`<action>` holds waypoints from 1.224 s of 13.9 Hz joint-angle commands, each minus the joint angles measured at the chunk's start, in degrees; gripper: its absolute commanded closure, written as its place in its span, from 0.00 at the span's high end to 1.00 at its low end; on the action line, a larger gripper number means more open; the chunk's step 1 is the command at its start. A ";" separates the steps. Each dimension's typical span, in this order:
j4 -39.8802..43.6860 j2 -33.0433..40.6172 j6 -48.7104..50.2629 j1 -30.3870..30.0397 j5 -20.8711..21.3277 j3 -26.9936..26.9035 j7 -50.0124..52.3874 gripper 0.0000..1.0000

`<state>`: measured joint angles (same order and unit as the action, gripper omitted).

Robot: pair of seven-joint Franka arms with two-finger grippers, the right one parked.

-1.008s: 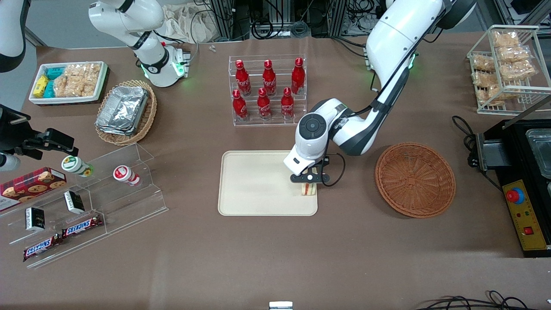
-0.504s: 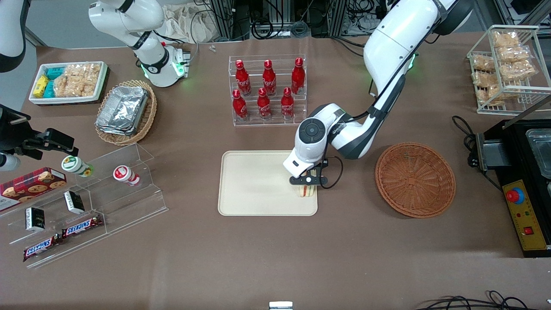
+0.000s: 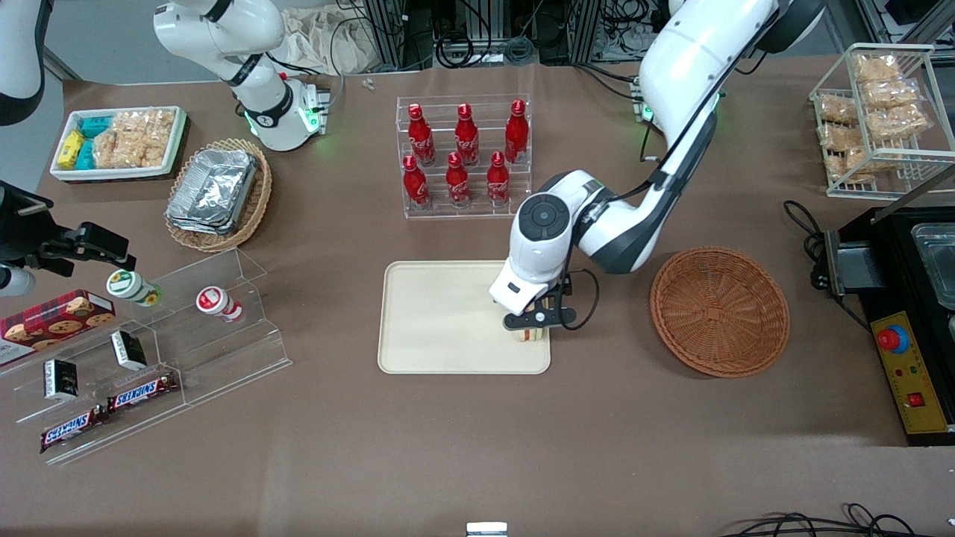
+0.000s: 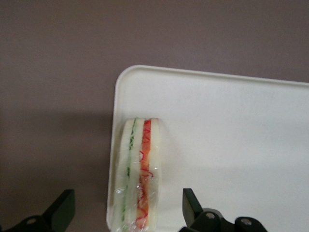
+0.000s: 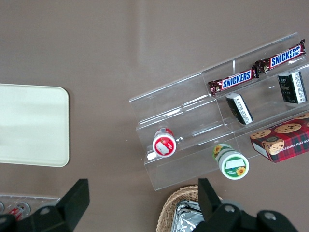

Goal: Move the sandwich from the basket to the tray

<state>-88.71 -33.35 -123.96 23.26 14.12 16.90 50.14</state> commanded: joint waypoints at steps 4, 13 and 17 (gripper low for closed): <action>7.84 7.41 20.47 -4.53 -1.62 -0.12 -14.94 1.00; 7.95 23.83 40.45 -21.95 -14.90 -7.38 -47.83 1.00; -3.73 36.50 39.76 -21.33 -15.35 -15.93 -56.03 1.00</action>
<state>-83.50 -4.27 -82.60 1.12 -0.25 3.76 -3.81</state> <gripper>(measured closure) 0.000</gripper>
